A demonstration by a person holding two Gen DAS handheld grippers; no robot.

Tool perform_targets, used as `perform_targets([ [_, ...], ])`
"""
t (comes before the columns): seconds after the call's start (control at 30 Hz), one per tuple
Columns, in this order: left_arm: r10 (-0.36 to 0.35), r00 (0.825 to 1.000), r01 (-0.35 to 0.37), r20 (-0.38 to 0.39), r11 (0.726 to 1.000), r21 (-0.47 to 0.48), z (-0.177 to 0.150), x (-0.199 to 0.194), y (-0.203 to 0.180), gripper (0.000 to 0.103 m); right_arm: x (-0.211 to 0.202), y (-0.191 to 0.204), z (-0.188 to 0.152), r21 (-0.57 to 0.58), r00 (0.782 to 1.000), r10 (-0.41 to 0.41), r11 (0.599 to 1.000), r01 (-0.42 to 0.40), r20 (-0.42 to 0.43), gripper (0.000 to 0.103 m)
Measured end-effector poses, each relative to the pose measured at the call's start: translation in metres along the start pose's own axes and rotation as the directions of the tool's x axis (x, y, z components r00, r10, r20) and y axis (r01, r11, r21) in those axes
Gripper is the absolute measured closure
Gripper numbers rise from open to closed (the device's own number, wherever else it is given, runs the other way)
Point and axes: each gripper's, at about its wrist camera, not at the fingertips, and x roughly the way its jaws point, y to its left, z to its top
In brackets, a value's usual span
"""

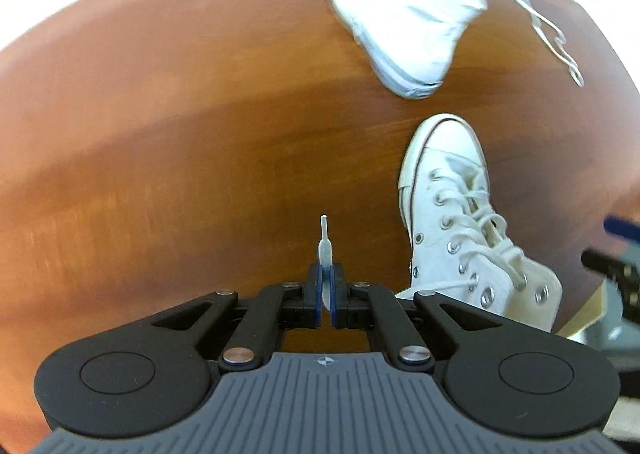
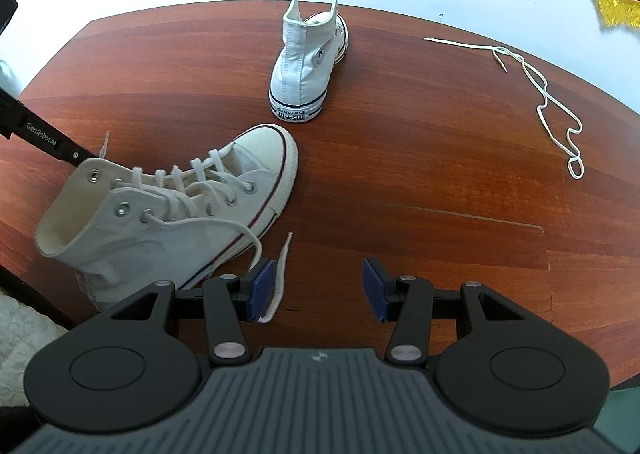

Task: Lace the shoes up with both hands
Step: 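Carry the held lace tip to the sneaker eyelets with the left gripper while the right gripper holds the sneaker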

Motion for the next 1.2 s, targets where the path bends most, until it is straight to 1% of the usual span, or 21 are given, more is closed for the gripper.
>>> perform_targets([
  [0.1, -0.01, 0.999, 0.003, 0.049, 0.99, 0.141, 0.003, -0.014, -0.011, 0.1, -0.001, 0.004, 0.0, 0.018, 1.0, -0.001, 1.0, 0.001, 0.001, 0.053],
  [0.2, -0.059, 0.997, 0.045, 0.059, 0.975, 0.216, 0.009, -0.024, -0.017, 0.1, -0.002, 0.011, -0.001, 0.042, 1.0, -0.006, 0.999, 0.006, 0.0, 0.053],
  [0.3, -0.085, 0.994, 0.061, 0.072, 0.956, 0.289, 0.013, -0.031, -0.022, 0.1, -0.004, 0.015, -0.002, 0.053, 1.0, -0.011, 0.999, 0.011, 0.001, 0.053],
  [0.37, -0.101, 0.991, 0.066, 0.082, 0.933, 0.354, 0.014, -0.037, -0.026, 0.1, -0.004, 0.021, -0.002, 0.068, 1.0, -0.014, 0.998, 0.014, 0.002, 0.053],
  [0.43, -0.119, 0.989, 0.07, 0.091, 0.904, 0.421, 0.016, -0.044, -0.03, 0.1, -0.005, 0.024, -0.002, 0.076, 1.0, -0.02, 0.997, 0.02, 0.005, 0.053],
  [0.57, -0.178, 0.981, 0.115, 0.076, 0.851, 0.512, 0.02, -0.058, -0.038, 0.101, -0.01, 0.03, -0.001, 0.103, 0.999, -0.026, 0.994, 0.024, 0.023, 0.053],
  [0.63, -0.195, 0.978, 0.119, 0.073, 0.81, 0.574, 0.019, -0.063, -0.044, 0.101, -0.013, 0.033, 0.002, 0.115, 0.999, -0.019, 0.993, 0.015, 0.036, 0.053],
  [0.7, -0.209, 0.975, 0.117, 0.071, 0.763, 0.636, 0.017, -0.068, -0.052, 0.101, -0.016, 0.036, 0.004, 0.125, 0.999, -0.012, 0.992, 0.006, 0.048, 0.053],
  [0.83, -0.232, 0.971, 0.109, 0.062, 0.654, 0.748, 0.011, -0.076, -0.068, 0.101, -0.024, 0.042, 0.01, 0.149, 0.996, 0.028, 0.988, -0.04, 0.082, 0.055],
  [0.87, -0.234, 0.97, 0.108, 0.059, 0.638, 0.762, 0.009, -0.076, -0.071, 0.101, -0.025, 0.043, 0.01, 0.153, 0.996, 0.035, 0.987, -0.048, 0.087, 0.056],
  [0.97, -0.24, 0.97, 0.11, 0.048, 0.602, 0.791, 0.005, -0.075, -0.079, 0.101, -0.028, 0.046, 0.012, 0.163, 0.994, 0.053, 0.984, -0.069, 0.099, 0.057],
  [1.0, -0.24, 0.97, 0.11, 0.046, 0.596, 0.795, 0.004, -0.075, -0.08, 0.101, -0.029, 0.046, 0.013, 0.166, 0.993, 0.058, 0.983, -0.075, 0.103, 0.057],
  [1.03, -0.237, 0.97, 0.104, 0.046, 0.58, 0.808, 0.003, -0.073, -0.083, 0.1, -0.029, 0.047, 0.013, 0.169, 0.992, 0.063, 0.982, -0.081, 0.106, 0.057],
  [1.07, -0.232, 0.972, 0.094, 0.045, 0.556, 0.826, 0.0, -0.071, -0.086, 0.101, -0.03, 0.049, 0.013, 0.168, 0.992, 0.068, 0.982, -0.086, 0.111, 0.057],
  [1.1, -0.229, 0.972, 0.087, 0.045, 0.538, 0.838, -0.002, -0.07, -0.089, 0.101, -0.03, 0.049, 0.013, 0.168, 0.991, 0.069, 0.982, -0.087, 0.112, 0.057],
  [1.2, -0.222, 0.974, 0.073, 0.043, 0.488, 0.87, -0.006, -0.067, -0.096, 0.1, -0.033, 0.053, 0.013, 0.169, 0.986, 0.106, 0.978, -0.126, 0.127, 0.057],
])
